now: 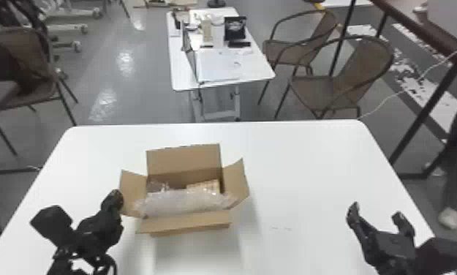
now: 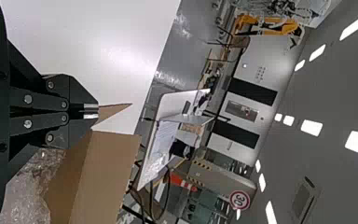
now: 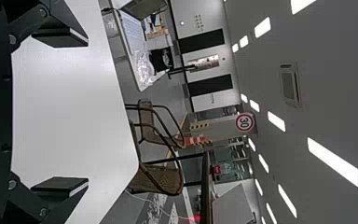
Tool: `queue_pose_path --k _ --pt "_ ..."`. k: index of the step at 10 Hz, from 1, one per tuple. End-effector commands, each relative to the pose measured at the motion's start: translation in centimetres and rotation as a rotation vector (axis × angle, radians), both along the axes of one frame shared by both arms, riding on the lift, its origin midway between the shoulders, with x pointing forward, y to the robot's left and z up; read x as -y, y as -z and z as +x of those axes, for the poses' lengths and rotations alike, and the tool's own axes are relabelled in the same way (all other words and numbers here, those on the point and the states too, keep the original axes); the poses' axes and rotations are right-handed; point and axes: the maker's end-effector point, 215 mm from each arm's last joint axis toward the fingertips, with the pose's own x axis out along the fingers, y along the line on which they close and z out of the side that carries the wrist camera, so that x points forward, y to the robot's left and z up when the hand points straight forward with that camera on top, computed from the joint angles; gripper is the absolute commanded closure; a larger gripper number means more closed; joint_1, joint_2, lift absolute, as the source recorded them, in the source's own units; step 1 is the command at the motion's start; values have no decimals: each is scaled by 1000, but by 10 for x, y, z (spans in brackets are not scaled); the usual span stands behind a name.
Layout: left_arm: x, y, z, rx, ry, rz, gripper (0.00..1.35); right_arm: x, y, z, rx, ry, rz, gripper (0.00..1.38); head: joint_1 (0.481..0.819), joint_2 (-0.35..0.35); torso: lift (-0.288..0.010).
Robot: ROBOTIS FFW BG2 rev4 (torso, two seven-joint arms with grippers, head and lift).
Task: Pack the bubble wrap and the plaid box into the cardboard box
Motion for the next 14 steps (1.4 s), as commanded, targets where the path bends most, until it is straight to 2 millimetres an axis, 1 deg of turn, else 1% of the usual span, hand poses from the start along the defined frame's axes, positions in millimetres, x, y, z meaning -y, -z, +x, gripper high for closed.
queue_pose_path --k 1,3,4,5,6,7,9,11,12,14 --pt "-9 3 -5 3 -42 0 1202 0 1 0 -1 1 3 231 695 31 0" --pt "-29 0 -10 40 -176 -18 1202 1 3 -1 -5 3 8 231 695 53 0" --pt "-38 -7 -13 62 -231 -7 1202 1 4 -1 -8 3 10 231 695 67 0" --pt "-45 -6 -20 75 -300 -25 1202 0 5 -1 -11 3 15 231 695 80 0" --pt "-52 0 -29 84 -371 -65 1202 1 5 -1 -12 4 16 231 695 87 0" --pt "-55 8 -41 86 -440 -102 1202 -1 6 -1 -15 1 17 231 695 97 0" --pt "-53 14 -65 92 -593 -149 1202 0 7 -1 -16 2 19 231 695 111 0" --pt "-53 17 -84 109 -720 -178 1202 -2 8 1 -22 -3 20 231 695 114 0" --pt "-58 16 -95 132 -801 -205 1202 -4 9 1 -25 -9 23 231 695 114 0" --pt "-73 7 -99 180 -864 -209 1202 -7 11 3 -32 -19 27 231 695 125 0"
